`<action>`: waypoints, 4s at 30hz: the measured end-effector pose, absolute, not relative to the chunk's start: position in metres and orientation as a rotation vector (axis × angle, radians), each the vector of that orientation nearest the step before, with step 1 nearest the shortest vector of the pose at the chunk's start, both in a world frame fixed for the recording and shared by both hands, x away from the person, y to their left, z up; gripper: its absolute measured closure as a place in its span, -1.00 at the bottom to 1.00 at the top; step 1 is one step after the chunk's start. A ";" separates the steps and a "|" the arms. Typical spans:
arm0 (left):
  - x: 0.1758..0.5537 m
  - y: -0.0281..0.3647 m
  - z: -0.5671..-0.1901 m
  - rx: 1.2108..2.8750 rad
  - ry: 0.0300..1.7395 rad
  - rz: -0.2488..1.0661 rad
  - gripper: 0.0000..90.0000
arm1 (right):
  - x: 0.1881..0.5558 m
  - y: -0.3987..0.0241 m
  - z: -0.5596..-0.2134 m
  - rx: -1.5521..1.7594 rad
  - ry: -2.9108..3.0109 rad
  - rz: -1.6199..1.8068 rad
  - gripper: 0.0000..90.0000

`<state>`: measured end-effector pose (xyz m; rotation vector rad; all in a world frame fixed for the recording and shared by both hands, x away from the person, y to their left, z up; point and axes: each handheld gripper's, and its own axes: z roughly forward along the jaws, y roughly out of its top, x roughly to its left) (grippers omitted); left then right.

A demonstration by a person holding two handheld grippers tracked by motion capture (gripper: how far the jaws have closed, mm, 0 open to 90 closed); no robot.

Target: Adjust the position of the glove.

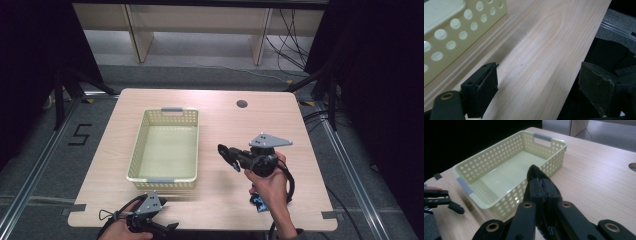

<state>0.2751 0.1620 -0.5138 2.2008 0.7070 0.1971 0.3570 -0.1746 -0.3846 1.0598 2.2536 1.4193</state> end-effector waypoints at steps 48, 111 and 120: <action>0.275 0.163 -0.510 2.211 0.654 0.218 -0.47 | 0.287 -0.104 -0.493 1.099 2.644 1.232 0.67; 0.276 0.159 -0.508 2.174 0.707 0.183 -0.38 | 0.309 -0.310 -0.481 1.586 2.152 0.947 0.41; 0.278 0.149 -0.508 2.145 0.716 0.170 -0.30 | 0.310 -0.312 -0.480 1.580 2.159 0.952 0.43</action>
